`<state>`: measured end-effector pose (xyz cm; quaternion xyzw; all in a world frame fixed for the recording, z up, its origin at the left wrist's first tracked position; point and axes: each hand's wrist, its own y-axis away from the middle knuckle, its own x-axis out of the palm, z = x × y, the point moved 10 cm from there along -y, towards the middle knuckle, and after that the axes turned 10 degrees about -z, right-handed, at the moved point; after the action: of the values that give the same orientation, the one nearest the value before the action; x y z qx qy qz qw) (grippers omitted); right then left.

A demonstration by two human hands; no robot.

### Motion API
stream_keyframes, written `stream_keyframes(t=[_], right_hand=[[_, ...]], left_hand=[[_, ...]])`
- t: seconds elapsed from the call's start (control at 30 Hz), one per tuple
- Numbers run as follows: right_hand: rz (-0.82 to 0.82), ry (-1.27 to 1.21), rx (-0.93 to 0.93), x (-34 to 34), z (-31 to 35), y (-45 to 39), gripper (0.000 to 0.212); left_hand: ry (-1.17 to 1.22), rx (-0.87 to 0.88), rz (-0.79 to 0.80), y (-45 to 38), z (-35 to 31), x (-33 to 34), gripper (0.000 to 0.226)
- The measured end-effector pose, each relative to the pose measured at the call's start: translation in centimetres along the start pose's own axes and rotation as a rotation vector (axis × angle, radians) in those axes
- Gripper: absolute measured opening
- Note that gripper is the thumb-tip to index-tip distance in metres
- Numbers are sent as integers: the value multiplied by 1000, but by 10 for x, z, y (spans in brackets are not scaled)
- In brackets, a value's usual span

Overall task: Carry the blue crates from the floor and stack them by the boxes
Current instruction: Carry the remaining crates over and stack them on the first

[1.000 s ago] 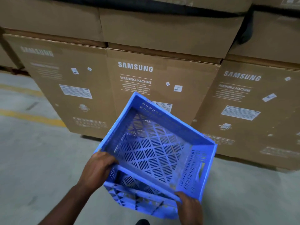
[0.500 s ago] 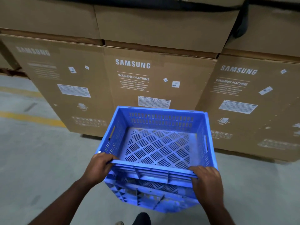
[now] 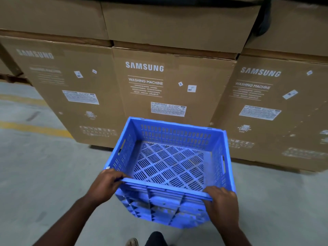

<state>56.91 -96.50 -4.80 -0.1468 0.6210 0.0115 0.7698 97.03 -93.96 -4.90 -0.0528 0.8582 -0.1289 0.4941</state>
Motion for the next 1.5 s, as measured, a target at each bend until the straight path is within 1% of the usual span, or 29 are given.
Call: stream_keyframes(t=[0.07, 0.1, 0.13, 0.2, 0.27, 0.3, 0.37, 0.4, 0.47, 0.53, 0.6, 0.67, 0.8, 0.83, 0.9, 0.97, 1.1, 1.17, 1.27, 1.33, 1.37, 1.4, 1.43, 1.47, 1.5], right_hand=[[25, 20, 72, 11, -18, 4, 26], [0, 30, 87, 8, -25, 2, 28], [-36, 38, 86, 2, -28, -2, 29], [-92, 46, 54, -15, -17, -9, 27], [-140, 49, 7, -18, 2, -10, 24], [-134, 49, 7, -10, 6, -7, 26], [-75, 30, 51, 15, 4, 0, 31], [-60, 19, 77, 23, -2, -1, 31], [-78, 23, 107, 22, -14, -9, 27], [-38, 22, 84, 18, -18, -15, 28], [-7, 22, 43, 20, -14, -18, 32], [22, 45, 29, 27, -10, -26, 35], [-4, 45, 110, 19, -20, -62, 30], [-26, 33, 104, 12, -20, -69, 30], [-57, 20, 52, 4, -10, -74, 33], [-67, 20, 25, 8, -2, -71, 35], [4, 92, 103, 31, -31, -65, 30], [78, 116, 97, 35, -38, -69, 31], [99, 108, 48, 33, -18, -60, 28], [144, 29, 97, 50, -5, -32, 28], [169, -53, 138, 65, -1, -15, 23], [207, -169, 179, 84, 2, 2, 13], [260, -299, 218, 104, 5, 16, 9], [304, -368, 245, 122, 6, 27, 20], [327, -354, 255, 138, 2, 33, 27]], left_hand=[[-47, 74, -1, -8, -19, 4, 30], [-48, 84, -22, -14, -24, 6, 32], [-37, 56, -38, -21, -22, 7, 34], [-3, -76, -16, -29, -1, 15, 33], [-14, -220, 102, -23, 26, 33, 24], [-47, -258, 171, -15, 35, 45, 21], [-103, -255, 218, 4, 38, 65, 26], [-109, -248, 191, 11, 34, 69, 27], [-106, -223, 94, 14, 24, 62, 20], [-115, -145, 21, -1, 12, 43, 14], [-115, -75, -10, -25, 10, 27, 17], [-103, -59, -18, -47, 11, 16, 19], [-115, -43, -86, -70, -6, 2, 19], [-106, -40, -105, -70, -5, 0, 18], [-82, -80, -87, -64, 9, 1, 18], [-88, -112, -14, -57, 19, 7, 18], [-197, -10, 7, -49, -4, 17, 22], [-207, -26, 11, -41, -5, 20, 26], [-185, -115, -10, -36, 22, 10, 28], [-203, -103, 9, -37, 30, -3, 27], [-219, -61, 20, -38, 26, -8, 25], [-224, -1, 15, -39, 16, -12, 22], [-213, 60, -12, -39, 4, -16, 19], [-191, 109, -53, -39, -10, -19, 17], [-176, 146, -93, -39, -21, -21, 16]])
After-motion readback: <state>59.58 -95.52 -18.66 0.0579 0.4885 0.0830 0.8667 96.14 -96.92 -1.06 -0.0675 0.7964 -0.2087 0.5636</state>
